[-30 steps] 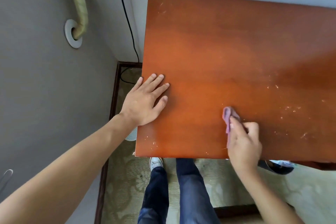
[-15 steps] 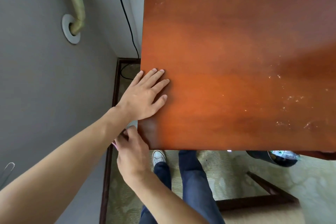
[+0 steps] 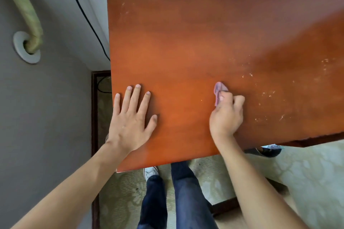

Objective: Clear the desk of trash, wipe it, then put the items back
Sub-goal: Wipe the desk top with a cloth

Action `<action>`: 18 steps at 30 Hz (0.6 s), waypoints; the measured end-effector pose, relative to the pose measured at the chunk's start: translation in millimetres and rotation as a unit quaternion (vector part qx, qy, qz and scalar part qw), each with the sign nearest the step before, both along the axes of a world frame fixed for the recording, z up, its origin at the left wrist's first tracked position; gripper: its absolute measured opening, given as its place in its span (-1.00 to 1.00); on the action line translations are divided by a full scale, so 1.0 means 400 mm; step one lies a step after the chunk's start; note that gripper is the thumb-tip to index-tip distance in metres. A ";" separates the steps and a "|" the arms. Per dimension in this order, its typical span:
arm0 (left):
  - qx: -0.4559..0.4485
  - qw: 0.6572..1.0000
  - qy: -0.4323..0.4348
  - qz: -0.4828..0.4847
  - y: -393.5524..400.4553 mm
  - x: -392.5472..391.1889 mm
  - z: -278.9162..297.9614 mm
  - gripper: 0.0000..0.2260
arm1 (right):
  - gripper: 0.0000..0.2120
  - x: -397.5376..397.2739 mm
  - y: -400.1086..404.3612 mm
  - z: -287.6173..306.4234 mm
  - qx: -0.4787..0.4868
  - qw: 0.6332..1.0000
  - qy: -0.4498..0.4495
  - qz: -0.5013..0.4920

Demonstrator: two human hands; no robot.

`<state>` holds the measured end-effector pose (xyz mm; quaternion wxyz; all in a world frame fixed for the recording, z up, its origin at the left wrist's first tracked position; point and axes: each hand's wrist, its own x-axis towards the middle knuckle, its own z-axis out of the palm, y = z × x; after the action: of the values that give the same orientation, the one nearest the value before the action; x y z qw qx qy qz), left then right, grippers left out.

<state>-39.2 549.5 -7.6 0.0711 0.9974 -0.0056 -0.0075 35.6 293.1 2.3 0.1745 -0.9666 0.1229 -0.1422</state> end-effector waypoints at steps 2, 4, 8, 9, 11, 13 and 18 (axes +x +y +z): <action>-0.029 0.999 -0.017 0.042 -0.027 -0.021 0.003 -0.39 | -0.77 -0.045 0.164 0.008 -0.002 0.995 -0.005 0.098; -0.069 0.992 -0.048 0.099 -0.045 -0.051 0.006 -0.43 | -0.79 -0.108 0.292 0.019 0.005 0.978 0.004 0.211; -0.128 0.969 -0.106 0.181 -0.061 -0.112 0.013 -0.50 | -0.80 -0.106 0.277 0.052 0.099 0.939 0.039 0.328; -0.128 0.970 -0.113 0.173 -0.064 -0.116 0.014 -0.51 | -0.80 -0.096 0.217 0.059 0.101 0.940 0.022 0.325; -0.112 0.978 -0.110 0.139 -0.070 -0.103 0.017 -0.51 | -0.78 -0.063 0.050 0.061 0.074 0.967 -0.027 0.242; -0.089 0.986 -0.093 0.101 -0.071 -0.064 0.021 -0.49 | -0.76 -0.010 -0.136 0.058 0.025 0.995 -0.045 0.089; -0.034 0.996 -0.006 0.081 -0.075 0.037 0.004 -0.39 | -0.74 0.154 -0.343 0.031 -0.009 0.993 0.018 -0.119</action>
<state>-24.6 519.4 -5.9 0.1049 0.9917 0.0745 0.0043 97.0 155.8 14.5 0.1448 -0.9491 0.2391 -0.1452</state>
